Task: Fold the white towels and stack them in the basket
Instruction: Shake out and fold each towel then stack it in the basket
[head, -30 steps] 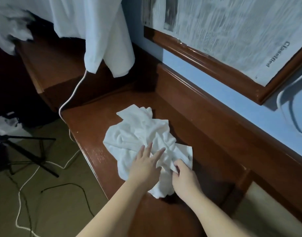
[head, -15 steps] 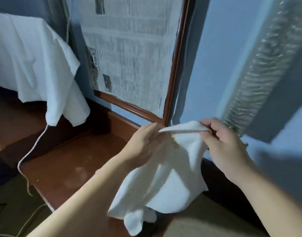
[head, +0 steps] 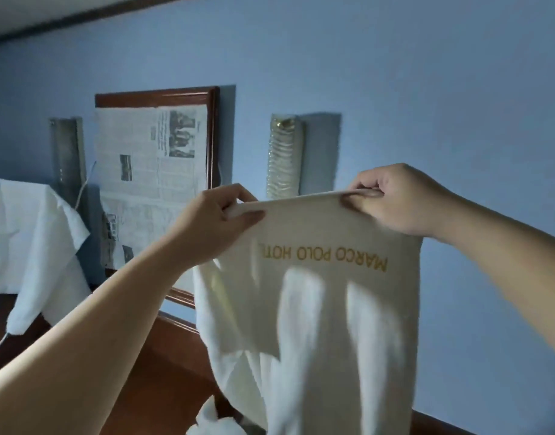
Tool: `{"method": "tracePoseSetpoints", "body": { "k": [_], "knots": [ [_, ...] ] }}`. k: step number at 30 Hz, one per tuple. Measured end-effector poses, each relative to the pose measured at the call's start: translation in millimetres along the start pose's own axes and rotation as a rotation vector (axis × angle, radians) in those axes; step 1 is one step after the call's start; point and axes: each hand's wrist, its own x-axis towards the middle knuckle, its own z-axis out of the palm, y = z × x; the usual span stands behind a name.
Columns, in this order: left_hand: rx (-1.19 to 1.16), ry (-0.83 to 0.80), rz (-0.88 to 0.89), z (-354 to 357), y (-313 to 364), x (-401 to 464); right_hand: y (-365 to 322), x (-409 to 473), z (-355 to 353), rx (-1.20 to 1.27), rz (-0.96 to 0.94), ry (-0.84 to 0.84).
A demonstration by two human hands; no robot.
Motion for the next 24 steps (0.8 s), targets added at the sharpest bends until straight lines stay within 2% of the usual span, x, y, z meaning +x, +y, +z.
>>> {"method": "tracePoseSetpoints", "body": {
  "k": [4, 12, 20, 22, 24],
  "knots": [
    [0.132, -0.132, -0.046, 3.6, 23.9, -0.5, 8.7, -32.4, -50.0, -0.063, -0.001, -0.006],
    [0.224, -0.144, -0.123, 6.2, 6.7, -20.0, 42.1, -94.1, -111.6, -0.168, 0.097, 0.106],
    [-0.207, 0.016, -0.241, -0.5, 39.4, -18.9, 77.9, -137.3, -138.8, -0.222, 0.290, 0.203],
    [-0.395, -0.033, -0.285, 3.0, 57.1, -15.6, 78.0, -146.7, -137.8, -0.236, 0.372, 0.227],
    [-0.554, -0.153, -0.314, 8.3, 81.4, -15.1, 84.7, -156.5, -130.0, -0.264, 0.482, 0.254]
  ]
}}
